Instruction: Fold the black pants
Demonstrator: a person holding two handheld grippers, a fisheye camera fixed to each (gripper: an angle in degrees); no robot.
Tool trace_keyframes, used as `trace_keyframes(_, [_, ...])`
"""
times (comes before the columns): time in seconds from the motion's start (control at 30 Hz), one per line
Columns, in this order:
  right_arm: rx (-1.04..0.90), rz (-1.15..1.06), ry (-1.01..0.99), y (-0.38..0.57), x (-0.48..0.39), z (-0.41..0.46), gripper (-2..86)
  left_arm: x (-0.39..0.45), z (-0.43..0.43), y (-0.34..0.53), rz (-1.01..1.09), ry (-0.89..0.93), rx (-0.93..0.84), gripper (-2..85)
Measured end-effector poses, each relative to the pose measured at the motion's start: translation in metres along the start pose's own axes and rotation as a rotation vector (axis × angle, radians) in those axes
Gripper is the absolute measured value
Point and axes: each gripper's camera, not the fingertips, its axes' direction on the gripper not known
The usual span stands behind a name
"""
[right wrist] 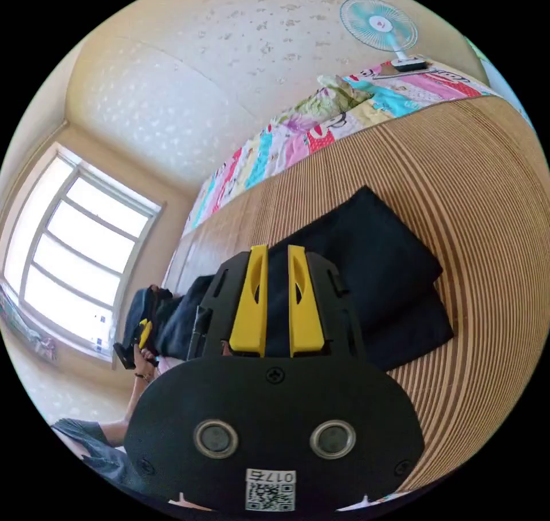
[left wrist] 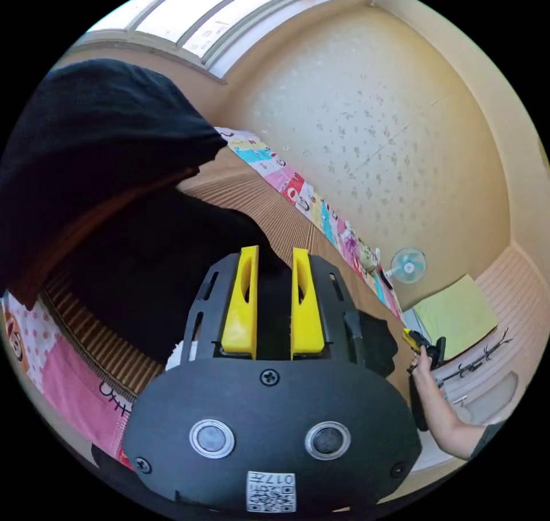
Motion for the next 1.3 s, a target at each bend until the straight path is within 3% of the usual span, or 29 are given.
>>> trace_keyframes(0.07, [-0.191, -0.044, 0.131, 0.024, 0.009, 0.047, 2.3, 0.012, 0.029, 0.018, 0.101, -0.078, -0.179, 8.2])
trace_keyframes(0.1, [-0.080, -0.104, 0.115, 0.049, 0.010, 0.040, 1.7, 0.019, 0.039, 0.028, 0.182, -0.159, -0.236, 7.9])
trace_keyframes(0.27, [-0.096, -0.077, 0.122, 0.118, 0.014, 0.010, 0.7, 0.038, 0.012, 0.043, 0.315, -0.285, -0.313, 4.9])
trace_keyframes(0.47, [-0.067, -0.101, 0.259, 0.235, 0.002, -0.036, 0.6, 0.026, -0.049, 0.079, 0.198, -0.149, -0.377, 3.3])
trace_keyframes(0.67, [0.002, 0.128, 0.059, 0.299, 0.034, -0.082, 1.5, 0.033, -0.108, 0.094, 0.161, -0.094, -0.427, 0.4])
trace_keyframes(0.8, [0.302, 0.245, -0.203, 0.332, 0.073, -0.127, 4.7, 0.045, -0.139, 0.076, 0.192, -0.151, -0.523, 5.8])
trace_keyframes(0.87, [0.392, 0.323, -0.160, 0.335, 0.085, -0.144, 8.0, 0.049, -0.150, 0.068, 0.204, -0.182, -0.557, 9.0])
trace_keyframes(0.97, [0.424, 0.331, -0.058, 0.317, 0.097, -0.157, 12.9, 0.049, -0.166, 0.055, 0.178, -0.084, -0.585, 10.7])
trace_keyframes(1.17, [0.226, 0.289, -0.020, 0.244, 0.116, -0.132, 10.0, 0.029, -0.177, 0.046, 0.012, 0.053, -0.529, 12.0])
trace_keyframes(1.3, [0.017, 0.012, -0.324, 0.184, 0.095, -0.134, 2.7, 0.020, -0.178, 0.043, -0.069, 0.071, -0.503, 15.8])
